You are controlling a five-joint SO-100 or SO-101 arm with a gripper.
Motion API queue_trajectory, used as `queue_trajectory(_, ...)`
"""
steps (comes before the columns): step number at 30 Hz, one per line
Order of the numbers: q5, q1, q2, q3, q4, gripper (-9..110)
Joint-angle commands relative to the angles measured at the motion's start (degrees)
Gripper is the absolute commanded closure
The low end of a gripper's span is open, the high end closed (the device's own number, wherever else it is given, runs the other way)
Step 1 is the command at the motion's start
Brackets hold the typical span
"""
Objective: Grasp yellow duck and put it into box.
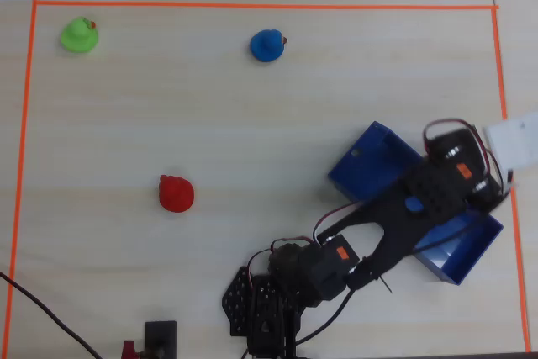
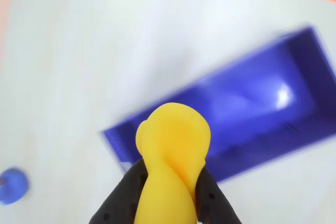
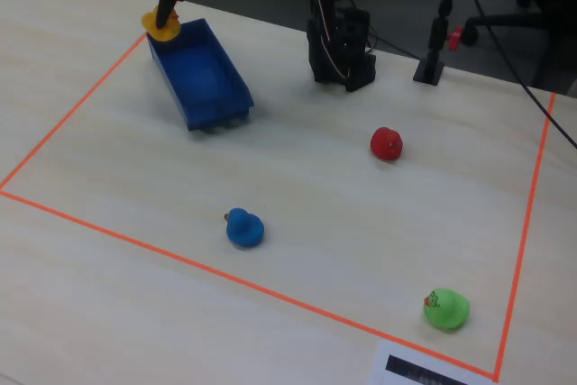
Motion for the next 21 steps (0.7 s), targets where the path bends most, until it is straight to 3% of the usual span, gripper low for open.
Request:
queue_trajectory(1, -3.69, 6.68, 5.1, 10.99, -0.62, 101)
queue_trajectory(5, -5.71, 10.2, 5.36, 20.3, -4.48, 101)
queue_trajectory(14, -7.12, 12.92, 2.2, 22.41, -8.09, 101)
queue_trajectory(15, -6.77, 13.1, 2.29, 22.41, -9.49, 100)
queue_trajectory(18, -7.29, 13.62, 2.64, 22.68, -12.92, 80)
queue_trajectory(21, -7.73, 13.71, 2.72, 22.5, -14.59, 76)
